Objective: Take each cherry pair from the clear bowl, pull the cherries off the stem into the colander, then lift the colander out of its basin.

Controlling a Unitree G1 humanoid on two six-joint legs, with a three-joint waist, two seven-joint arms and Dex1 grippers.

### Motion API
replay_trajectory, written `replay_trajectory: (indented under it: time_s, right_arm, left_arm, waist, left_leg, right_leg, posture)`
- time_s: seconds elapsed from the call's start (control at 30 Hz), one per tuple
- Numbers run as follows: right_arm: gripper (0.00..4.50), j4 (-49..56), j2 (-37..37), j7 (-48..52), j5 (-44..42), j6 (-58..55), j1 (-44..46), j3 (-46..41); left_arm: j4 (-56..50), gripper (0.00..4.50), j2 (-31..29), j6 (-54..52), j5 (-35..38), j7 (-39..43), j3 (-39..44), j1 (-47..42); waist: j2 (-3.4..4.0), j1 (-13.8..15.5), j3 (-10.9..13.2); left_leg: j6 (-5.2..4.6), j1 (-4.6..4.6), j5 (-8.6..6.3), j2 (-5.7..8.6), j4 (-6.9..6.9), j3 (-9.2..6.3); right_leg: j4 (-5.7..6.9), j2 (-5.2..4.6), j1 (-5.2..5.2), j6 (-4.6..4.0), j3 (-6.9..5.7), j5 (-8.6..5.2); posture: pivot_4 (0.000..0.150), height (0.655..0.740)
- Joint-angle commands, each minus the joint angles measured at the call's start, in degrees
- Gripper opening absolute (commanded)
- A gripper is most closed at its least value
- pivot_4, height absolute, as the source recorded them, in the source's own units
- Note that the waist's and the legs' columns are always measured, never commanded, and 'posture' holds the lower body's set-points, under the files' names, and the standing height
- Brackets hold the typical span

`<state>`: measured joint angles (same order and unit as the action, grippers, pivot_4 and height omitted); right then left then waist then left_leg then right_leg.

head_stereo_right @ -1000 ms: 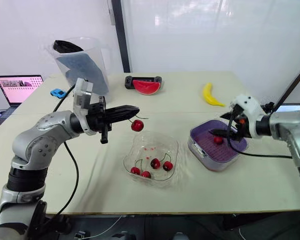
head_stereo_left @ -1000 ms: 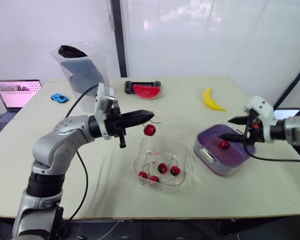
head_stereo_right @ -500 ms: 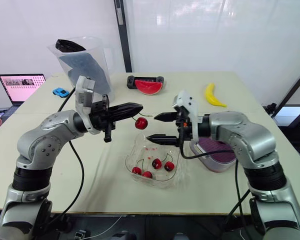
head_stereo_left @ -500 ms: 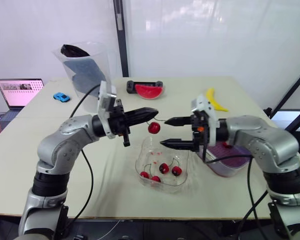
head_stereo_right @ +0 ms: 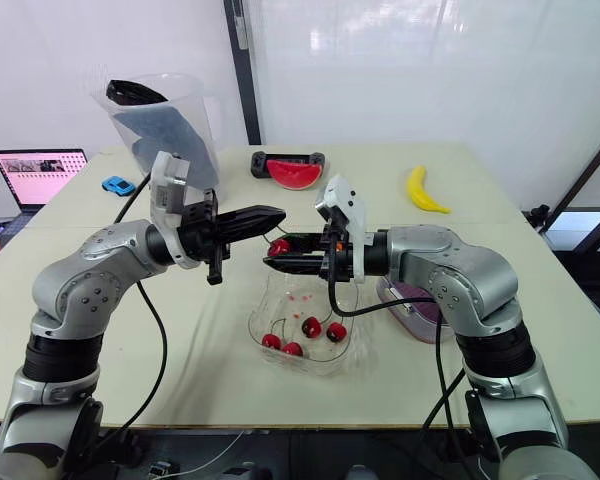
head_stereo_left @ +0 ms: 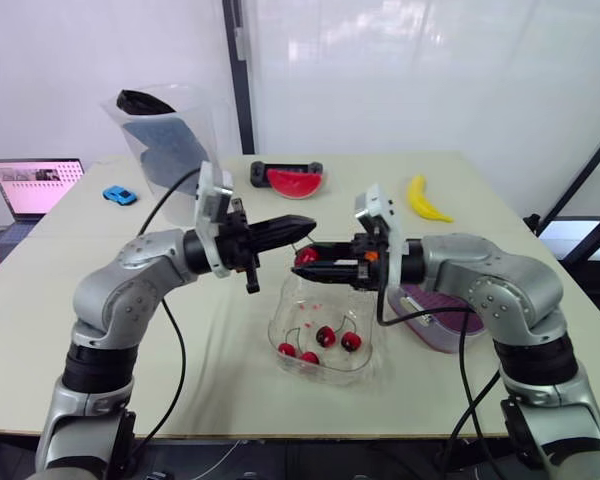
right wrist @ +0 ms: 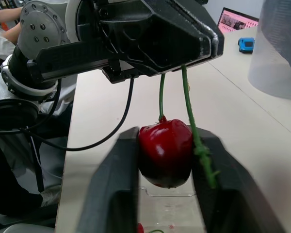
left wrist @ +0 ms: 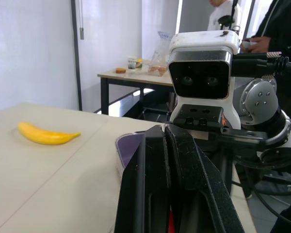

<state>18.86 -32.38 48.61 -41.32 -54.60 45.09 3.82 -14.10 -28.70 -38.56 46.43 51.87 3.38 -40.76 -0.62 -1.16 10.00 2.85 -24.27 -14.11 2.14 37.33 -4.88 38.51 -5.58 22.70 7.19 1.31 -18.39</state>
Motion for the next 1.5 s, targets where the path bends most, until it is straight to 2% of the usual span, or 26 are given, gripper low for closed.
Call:
replay_trajectory:
  time_s: [0.03, 0.5, 0.83, 1.1, 1.23, 1.37, 1.5]
  right_arm:
    - [1.54, 1.67, -0.10, -0.42, -0.66, 0.48, 0.66, -1.00]
    - [1.54, 1.41, -0.40, -1.51, -0.18, 0.48, 0.13, -0.58]
    - [1.54, 1.09, -4.37, 1.26, 2.44, 1.96, -5.06, 1.90]
    - [1.54, 1.83, -7.09, 2.25, 1.41, 1.78, -6.42, -1.73]
    - [1.54, 0.59, -13.50, 3.54, 1.90, 1.67, -5.62, -6.33]
    - [1.54, -4.73, -23.58, 6.23, 7.25, 4.96, -5.79, -7.79]
    - [1.54, -11.46, -31.52, 9.19, 14.58, 10.83, -8.53, -5.63]
  left_arm:
    - [-1.81, 0.00, -0.56, 0.17, 0.48, -0.07, 0.70, -0.70]
    - [-1.28, 0.00, -0.46, 0.75, -0.19, 0.26, 0.57, -1.09]
    - [-0.88, 0.00, -0.18, 0.94, -0.53, 0.34, 0.64, -1.79]
    - [-0.89, 0.00, -0.24, 0.86, -0.45, 0.36, 0.68, -1.83]
    - [-0.85, 0.00, -0.30, 0.94, -0.50, 0.38, 0.78, -1.58]
    - [-0.95, 0.00, -0.70, 1.27, -0.80, 0.59, 1.02, -0.60]
    - [-1.40, 0.00, -0.87, 1.43, -0.71, 0.33, 1.23, 0.40]
  waist:
    - [0.00, 0.00, 0.00]
    - [0.00, 0.00, 0.00]
    - [0.00, 0.09, 0.00]
    - [0.00, 0.04, 0.00]
    - [0.00, 0.43, 0.00]
    - [0.00, 0.35, 0.00]
    - [0.00, 0.18, 0.00]
  left_leg:
    - [-0.01, 0.00, -0.01, 0.00, 0.00, 0.00]
    - [-0.04, 0.00, -0.02, 0.00, 0.00, 0.00]
    - [-0.17, 0.00, -0.10, 0.00, 0.01, 0.00]
    - [-0.19, 0.01, -0.11, 0.00, -0.02, 0.01]
    - [-0.20, 0.00, -0.12, 0.01, 0.02, 0.01]
    - [-0.25, 0.00, -0.14, 0.02, 0.01, 0.04]
    - [-0.26, 0.01, -0.15, 0.01, -0.03, 0.07]
  right_leg:
    - [0.00, 0.00, 0.00, 0.00, 0.00, 0.00]
    - [0.00, 0.00, 0.00, 0.00, 0.00, 0.00]
    - [-0.01, 0.00, -0.02, 0.00, -0.01, 0.00]
    - [0.00, 0.01, 0.00, 0.00, 0.00, 0.00]
    - [-0.03, -0.01, -0.04, 0.00, 0.00, 0.00]
    - [-0.06, -0.02, -0.04, 0.00, 0.00, 0.00]
    - [-0.07, 0.00, -0.04, 0.00, 0.01, 0.00]
  posture:
    - [0.150, 0.7400]
    - [0.150, 0.7400]
    - [0.150, 0.7400]
    - [0.150, 0.7400]
    - [0.150, 0.7400]
    - [0.150, 0.7400]
    - [0.150, 0.7400]
